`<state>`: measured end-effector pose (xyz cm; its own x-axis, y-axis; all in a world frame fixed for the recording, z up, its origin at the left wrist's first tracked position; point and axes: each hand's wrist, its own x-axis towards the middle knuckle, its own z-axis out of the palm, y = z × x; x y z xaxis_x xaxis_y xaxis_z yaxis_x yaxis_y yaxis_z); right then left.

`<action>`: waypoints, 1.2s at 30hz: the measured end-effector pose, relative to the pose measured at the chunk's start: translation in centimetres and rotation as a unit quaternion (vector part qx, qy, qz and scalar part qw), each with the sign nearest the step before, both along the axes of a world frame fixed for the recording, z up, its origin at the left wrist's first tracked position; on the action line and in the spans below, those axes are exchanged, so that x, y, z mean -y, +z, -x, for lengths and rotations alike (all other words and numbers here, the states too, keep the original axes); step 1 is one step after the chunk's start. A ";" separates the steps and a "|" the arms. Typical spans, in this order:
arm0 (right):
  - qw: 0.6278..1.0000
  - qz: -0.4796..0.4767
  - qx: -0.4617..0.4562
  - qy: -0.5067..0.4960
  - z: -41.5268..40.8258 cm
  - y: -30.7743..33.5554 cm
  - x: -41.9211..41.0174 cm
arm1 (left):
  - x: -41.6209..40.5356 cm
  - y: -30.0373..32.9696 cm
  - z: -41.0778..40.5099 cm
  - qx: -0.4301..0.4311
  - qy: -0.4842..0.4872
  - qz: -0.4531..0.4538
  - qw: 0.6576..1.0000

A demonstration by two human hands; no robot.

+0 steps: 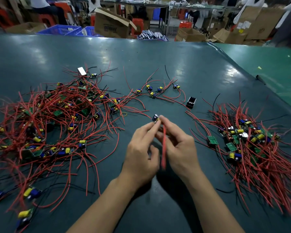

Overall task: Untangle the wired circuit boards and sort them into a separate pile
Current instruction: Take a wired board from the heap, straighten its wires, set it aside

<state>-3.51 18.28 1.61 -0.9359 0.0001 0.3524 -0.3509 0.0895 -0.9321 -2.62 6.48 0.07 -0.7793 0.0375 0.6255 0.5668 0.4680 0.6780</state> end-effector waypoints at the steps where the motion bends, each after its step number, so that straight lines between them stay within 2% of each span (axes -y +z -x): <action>1: 0.997 0.073 0.017 -0.012 -0.1 0.1 0.0 | -0.2 0.1 -0.1 -0.002 -0.014 -0.012 1.000; 4: 0.976 0.205 0.047 -0.063 0.0 0.7 -0.2 | -0.6 0.5 -0.5 0.043 -0.017 -0.174 0.984; 8: 0.975 0.201 0.097 -0.008 -0.2 1.1 -0.4 | -0.8 1.2 -0.1 0.204 -0.078 -0.325 0.920; 11: 0.973 0.198 0.113 0.031 -0.3 1.1 0.1 | -0.5 1.5 0.3 0.209 -0.094 -0.356 0.906; 14: 0.952 0.270 0.142 -0.014 -0.3 1.4 0.6 | -0.6 1.4 0.1 0.219 -0.110 -0.402 0.882; 18: 0.929 0.306 0.199 -0.070 -0.5 1.4 1.2 | -0.7 1.4 0.0 0.224 -0.114 -0.391 0.885; 25: 0.954 0.246 0.160 -0.059 -0.5 1.8 0.1 | -0.4 1.4 -0.2 0.240 -0.141 -0.352 0.894; 29: 0.962 0.212 0.151 -0.079 -0.3 1.7 -0.1 | -0.1 1.2 0.2 0.261 -0.158 -0.404 0.863; 33: 0.938 0.273 0.185 -0.109 0.2 2.0 -1.3 | 0.5 1.2 0.8 0.266 -0.130 -0.506 0.810; 36: 0.926 0.308 0.195 -0.097 0.3 2.3 -2.3 | 0.8 1.3 0.9 0.266 -0.133 -0.512 0.806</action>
